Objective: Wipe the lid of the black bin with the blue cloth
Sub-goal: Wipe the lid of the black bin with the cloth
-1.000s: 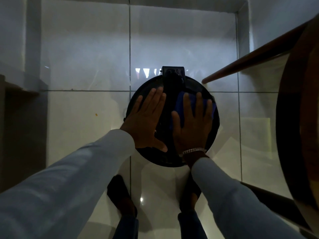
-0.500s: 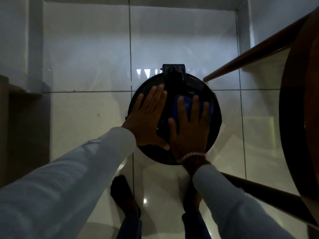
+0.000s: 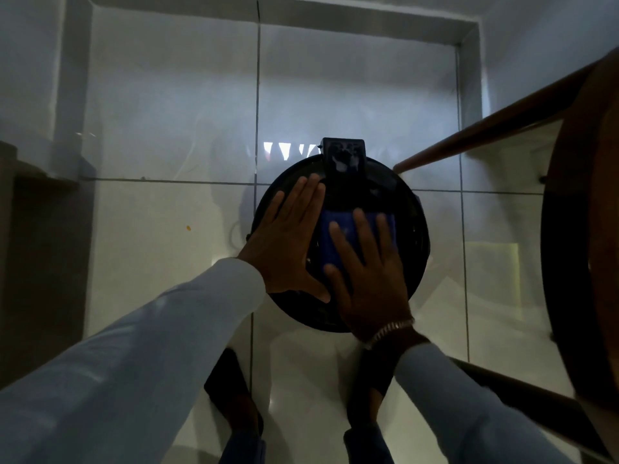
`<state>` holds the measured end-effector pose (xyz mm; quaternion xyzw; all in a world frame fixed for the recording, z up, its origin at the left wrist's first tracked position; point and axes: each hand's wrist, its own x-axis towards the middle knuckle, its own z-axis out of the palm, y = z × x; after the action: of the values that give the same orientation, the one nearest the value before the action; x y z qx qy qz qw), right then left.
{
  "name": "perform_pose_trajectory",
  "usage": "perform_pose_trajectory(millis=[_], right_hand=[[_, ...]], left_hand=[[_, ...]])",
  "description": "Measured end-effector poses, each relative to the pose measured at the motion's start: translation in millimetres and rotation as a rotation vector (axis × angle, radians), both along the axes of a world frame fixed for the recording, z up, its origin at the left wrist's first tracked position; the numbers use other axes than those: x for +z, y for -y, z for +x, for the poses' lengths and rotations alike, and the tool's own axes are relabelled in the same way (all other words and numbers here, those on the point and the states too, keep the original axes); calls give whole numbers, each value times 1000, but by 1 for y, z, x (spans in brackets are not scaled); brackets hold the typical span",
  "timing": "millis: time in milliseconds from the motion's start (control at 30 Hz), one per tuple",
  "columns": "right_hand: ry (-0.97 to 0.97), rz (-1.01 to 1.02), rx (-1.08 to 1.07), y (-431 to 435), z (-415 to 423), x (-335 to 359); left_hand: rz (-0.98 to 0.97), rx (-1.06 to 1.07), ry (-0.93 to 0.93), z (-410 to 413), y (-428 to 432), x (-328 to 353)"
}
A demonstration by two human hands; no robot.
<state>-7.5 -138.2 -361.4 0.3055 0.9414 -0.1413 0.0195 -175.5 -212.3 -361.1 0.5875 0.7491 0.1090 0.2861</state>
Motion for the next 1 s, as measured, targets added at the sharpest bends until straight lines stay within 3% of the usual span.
perform_pose_trajectory(millis=[100, 233, 367, 433, 500, 667, 833, 1000], right_hand=[[-36, -45, -84, -14, 10, 1], [-75, -58, -285, -21, -47, 1], [-56, -125, -102, -4, -38, 7], [-188, -320, -84, -13, -22, 18], [-361, -436, -224, -35, -12, 27], [-359, -363, -340, -72, -24, 22], [-438, -388, -434, -76, -36, 5], [-375, -289, -259, -79, -28, -6]], left_hand=[[13, 6, -2, 0, -1, -2], [47, 25, -4, -1, 0, -7], [76, 40, 23, 2, 2, -7], [67, 36, 65, 1, 1, -4], [54, 43, 119, 0, 0, 2], [258, -22, 25, 18, -19, 23], [122, -149, -236, 30, -45, 9], [229, 100, -202, 31, -4, -4]])
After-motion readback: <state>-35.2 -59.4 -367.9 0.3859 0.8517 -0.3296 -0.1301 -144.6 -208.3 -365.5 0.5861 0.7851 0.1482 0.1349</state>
